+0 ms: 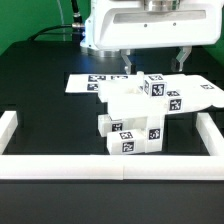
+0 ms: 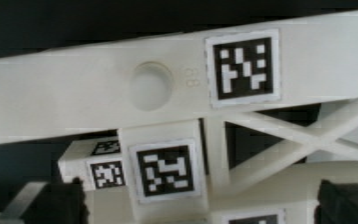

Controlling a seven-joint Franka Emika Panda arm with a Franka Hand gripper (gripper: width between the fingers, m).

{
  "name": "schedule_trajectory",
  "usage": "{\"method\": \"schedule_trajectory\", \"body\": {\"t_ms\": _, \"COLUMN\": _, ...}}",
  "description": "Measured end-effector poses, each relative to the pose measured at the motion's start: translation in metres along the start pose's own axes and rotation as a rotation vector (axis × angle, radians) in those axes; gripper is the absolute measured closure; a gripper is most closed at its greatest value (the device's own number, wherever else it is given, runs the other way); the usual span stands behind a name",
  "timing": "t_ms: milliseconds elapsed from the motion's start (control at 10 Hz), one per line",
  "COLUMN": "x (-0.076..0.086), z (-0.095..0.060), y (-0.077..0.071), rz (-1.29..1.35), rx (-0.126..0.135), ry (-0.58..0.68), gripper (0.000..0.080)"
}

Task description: Assemble chair

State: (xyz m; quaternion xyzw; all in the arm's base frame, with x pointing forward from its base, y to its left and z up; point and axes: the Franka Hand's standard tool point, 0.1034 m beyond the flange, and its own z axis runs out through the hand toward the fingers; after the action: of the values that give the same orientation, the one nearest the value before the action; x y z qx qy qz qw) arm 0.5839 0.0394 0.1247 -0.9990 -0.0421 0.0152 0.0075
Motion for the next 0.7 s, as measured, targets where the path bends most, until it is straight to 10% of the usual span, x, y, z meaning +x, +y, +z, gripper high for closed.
{"method": "schedule_trajectory", "body": {"t_ms": 700, "x": -0.064, "z": 0.020, "y": -0.017, "rz": 0.028, "rx": 0.005, "ry": 0.010, "gripper": 0.0150}}
